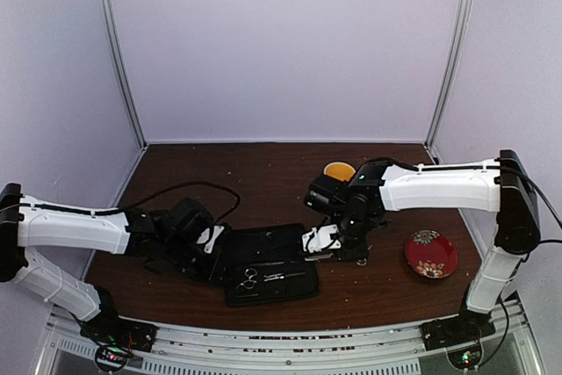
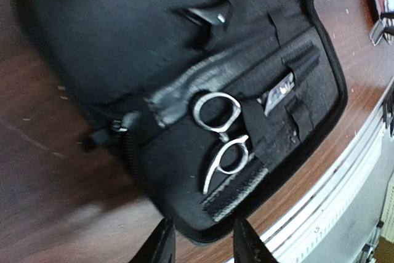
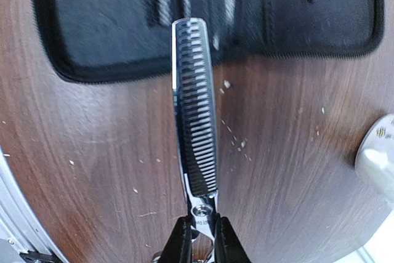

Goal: Sort the hair-cutting tools

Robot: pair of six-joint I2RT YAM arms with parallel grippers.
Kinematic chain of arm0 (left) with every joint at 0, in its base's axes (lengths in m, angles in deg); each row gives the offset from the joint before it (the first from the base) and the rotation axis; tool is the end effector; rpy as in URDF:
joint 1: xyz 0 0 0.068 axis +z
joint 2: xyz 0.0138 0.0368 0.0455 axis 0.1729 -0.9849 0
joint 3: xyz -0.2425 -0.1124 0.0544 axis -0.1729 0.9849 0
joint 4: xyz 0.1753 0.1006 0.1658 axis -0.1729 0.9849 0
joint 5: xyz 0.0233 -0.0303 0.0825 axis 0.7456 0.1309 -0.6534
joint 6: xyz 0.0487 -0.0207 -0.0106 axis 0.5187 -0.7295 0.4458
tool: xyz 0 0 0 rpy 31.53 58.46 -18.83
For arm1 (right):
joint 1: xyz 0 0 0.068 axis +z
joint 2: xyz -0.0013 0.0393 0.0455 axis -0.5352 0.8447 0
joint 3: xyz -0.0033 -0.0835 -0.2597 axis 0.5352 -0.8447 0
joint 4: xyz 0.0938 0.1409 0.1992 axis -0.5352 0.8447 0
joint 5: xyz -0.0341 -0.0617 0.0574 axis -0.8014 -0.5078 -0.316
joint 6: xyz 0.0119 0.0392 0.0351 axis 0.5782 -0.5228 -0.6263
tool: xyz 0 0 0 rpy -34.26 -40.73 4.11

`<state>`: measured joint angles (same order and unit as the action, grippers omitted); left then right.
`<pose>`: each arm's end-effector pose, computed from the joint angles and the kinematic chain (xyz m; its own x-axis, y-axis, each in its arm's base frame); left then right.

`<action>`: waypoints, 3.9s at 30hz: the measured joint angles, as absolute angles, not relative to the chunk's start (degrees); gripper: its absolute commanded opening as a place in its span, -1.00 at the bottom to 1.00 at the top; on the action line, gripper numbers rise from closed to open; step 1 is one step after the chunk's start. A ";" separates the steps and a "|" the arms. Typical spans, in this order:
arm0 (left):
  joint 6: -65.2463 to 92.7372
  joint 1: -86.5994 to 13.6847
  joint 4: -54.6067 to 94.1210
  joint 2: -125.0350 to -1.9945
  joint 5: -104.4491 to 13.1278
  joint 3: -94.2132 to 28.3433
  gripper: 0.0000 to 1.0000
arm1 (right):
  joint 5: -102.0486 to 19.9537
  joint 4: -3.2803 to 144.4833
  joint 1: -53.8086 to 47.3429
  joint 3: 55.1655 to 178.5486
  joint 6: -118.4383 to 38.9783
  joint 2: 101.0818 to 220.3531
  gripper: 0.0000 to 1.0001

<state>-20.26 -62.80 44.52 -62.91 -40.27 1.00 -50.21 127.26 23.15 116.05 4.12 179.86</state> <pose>0.1375 -0.1954 0.1771 -0.9685 0.1288 -0.2133 0.2224 0.8326 -0.5073 0.1863 0.2697 0.2138 0.0467 -0.9952 -0.0863 -0.9945 -0.0381 -0.0981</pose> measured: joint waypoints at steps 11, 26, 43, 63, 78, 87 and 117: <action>-25.22 -66.99 41.35 -65.49 -39.29 4.27 -0.73 | -50.21 130.54 28.37 118.65 5.59 185.50 -1.00; -25.63 -67.08 41.19 -67.33 -39.84 4.95 -0.76 | -50.29 132.37 29.81 123.72 6.31 192.87 -1.00; -27.47 -67.08 39.34 -66.74 -40.45 6.24 -0.80 | -52.85 134.39 33.31 130.02 6.94 198.07 -1.00; -27.51 -67.08 38.37 -66.76 -40.67 6.53 -0.80 | -54.12 131.96 34.25 127.02 4.73 197.63 -0.38; -27.51 -67.08 38.33 -66.74 -40.69 6.53 -0.79 | -50.89 127.87 30.14 121.58 1.21 194.59 -0.70; -27.45 -67.08 38.33 -66.78 -40.67 6.50 -0.79 | -49.57 129.38 29.59 122.85 0.08 194.29 -0.97; -26.73 -67.08 33.70 -65.27 -42.35 9.00 -0.79 | -63.56 140.64 35.30 134.69 -1.50 203.49 -0.98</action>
